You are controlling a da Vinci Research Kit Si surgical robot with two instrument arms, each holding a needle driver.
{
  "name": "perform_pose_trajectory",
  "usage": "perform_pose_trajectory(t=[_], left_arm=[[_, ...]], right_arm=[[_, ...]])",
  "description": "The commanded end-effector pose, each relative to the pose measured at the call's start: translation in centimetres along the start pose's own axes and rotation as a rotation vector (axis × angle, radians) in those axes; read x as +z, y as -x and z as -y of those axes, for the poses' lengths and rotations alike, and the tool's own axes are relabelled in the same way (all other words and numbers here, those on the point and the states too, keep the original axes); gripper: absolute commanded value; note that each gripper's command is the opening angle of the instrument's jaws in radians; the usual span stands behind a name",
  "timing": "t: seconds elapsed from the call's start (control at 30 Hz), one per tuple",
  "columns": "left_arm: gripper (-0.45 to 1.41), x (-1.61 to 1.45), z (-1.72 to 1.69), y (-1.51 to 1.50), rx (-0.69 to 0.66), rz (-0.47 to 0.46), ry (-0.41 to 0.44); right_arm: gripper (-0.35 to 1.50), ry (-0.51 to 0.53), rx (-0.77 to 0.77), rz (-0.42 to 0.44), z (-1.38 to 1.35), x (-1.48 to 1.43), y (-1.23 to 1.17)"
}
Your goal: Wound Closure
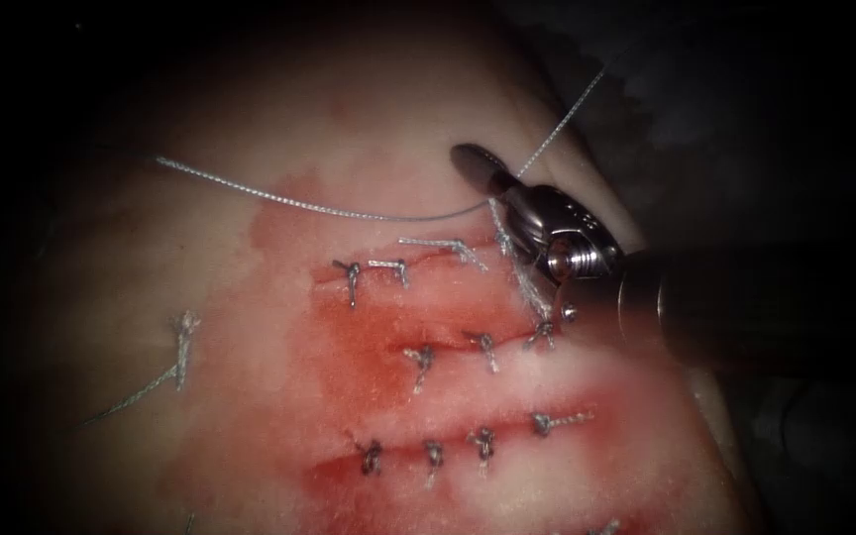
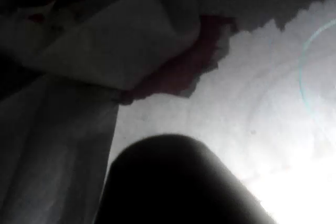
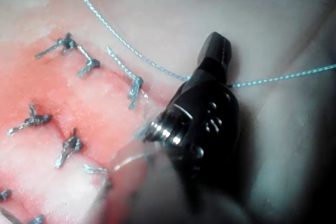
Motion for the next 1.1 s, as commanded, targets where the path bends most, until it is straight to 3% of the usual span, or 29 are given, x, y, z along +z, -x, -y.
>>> perform_pose_trajectory(t=[0.03,0.07,0.23,0.3,0.43,0.63,0.67,0.7,0.8,0.87,0.9,1.0,1.1], left_arm=[[1.18,-0.21,0.05,0.28,0.017,0.032,0.020],[1.18,-0.21,0.05,0.28,0.017,0.032,0.020],[1.03,-0.29,0.37,0.69,0.086,0.069,0.038],[1.00,-0.21,0.54,0.86,0.121,0.110,0.021],[0.96,0.12,0.90,1.03,0.188,0.185,-0.070],[0.84,1.06,1.35,1.04,0.297,0.168,-0.199],[0.74,1.42,1.44,0.94,0.338,0.177,-0.224],[0.74,1.42,1.44,0.94,0.338,0.177,-0.224],[0.79,1.99,1.51,0.83,0.604,0.218,-0.205],[0.78,2.25,1.51,0.80,0.671,0.262,-0.220],[0.78,2.40,1.49,0.79,0.771,0.307,-0.232],[0.78,2.65,1.42,0.81,1.150,0.426,-0.247],[0.68,2.80,1.40,0.86,1.373,0.460,-0.265]], right_arm=[[0.39,0.033,-0.011,0.061,-0.18,0.03,0.22],[0.39,0.033,-0.011,0.061,-0.18,0.03,0.22],[1.15,0.097,0.001,0.148,-0.52,-0.31,0.81],[1.32,0.136,0.011,0.189,-0.60,-0.54,0.99],[1.30,0.184,0.013,0.179,-0.66,-0.97,1.28],[1.27,0.200,0.021,0.144,-0.62,-1.33,1.53],[1.27,0.209,0.020,0.139,-0.56,-1.37,1.55],[1.27,0.209,0.020,0.139,-0.56,-1.37,1.55],[1.27,0.215,0.017,0.140,-0.46,-1.39,1.54],[1.28,0.213,0.014,0.140,-0.42,-1.39,1.50],[1.28,0.213,0.012,0.139,-0.41,-1.38,1.48],[1.28,0.208,0.006,0.133,-0.37,-1.36,1.40],[1.28,0.201,-0.007,0.127,-0.34,-1.32,1.32]])
